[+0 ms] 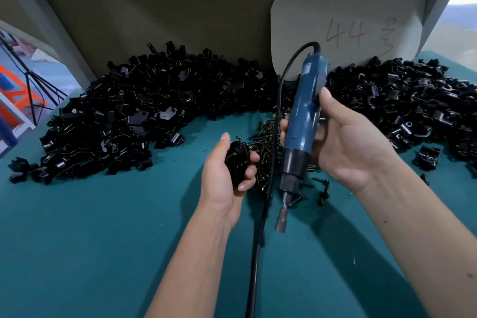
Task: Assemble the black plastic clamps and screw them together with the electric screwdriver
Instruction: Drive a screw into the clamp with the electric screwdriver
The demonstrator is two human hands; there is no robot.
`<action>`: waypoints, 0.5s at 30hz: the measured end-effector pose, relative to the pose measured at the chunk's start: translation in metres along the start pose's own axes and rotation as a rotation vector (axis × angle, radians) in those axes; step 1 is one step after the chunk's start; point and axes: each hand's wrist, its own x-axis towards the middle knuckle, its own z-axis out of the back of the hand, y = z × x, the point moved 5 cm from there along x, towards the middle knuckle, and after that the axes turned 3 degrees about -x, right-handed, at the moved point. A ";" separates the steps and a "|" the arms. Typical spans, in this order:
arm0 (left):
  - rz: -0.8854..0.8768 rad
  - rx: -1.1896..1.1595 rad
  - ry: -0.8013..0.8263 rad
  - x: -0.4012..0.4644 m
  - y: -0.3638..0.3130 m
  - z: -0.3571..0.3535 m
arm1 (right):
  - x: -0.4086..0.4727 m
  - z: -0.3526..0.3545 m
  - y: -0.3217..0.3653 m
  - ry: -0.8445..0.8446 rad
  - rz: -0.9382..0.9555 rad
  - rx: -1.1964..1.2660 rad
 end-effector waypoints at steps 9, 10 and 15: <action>-0.005 0.040 -0.003 0.002 0.000 0.002 | 0.001 0.004 -0.011 0.043 -0.052 0.205; -0.003 0.041 -0.005 0.003 0.000 0.003 | 0.001 0.004 -0.011 0.063 -0.052 0.213; 0.002 0.044 -0.002 0.005 0.001 0.004 | 0.001 0.001 -0.013 0.094 -0.029 0.188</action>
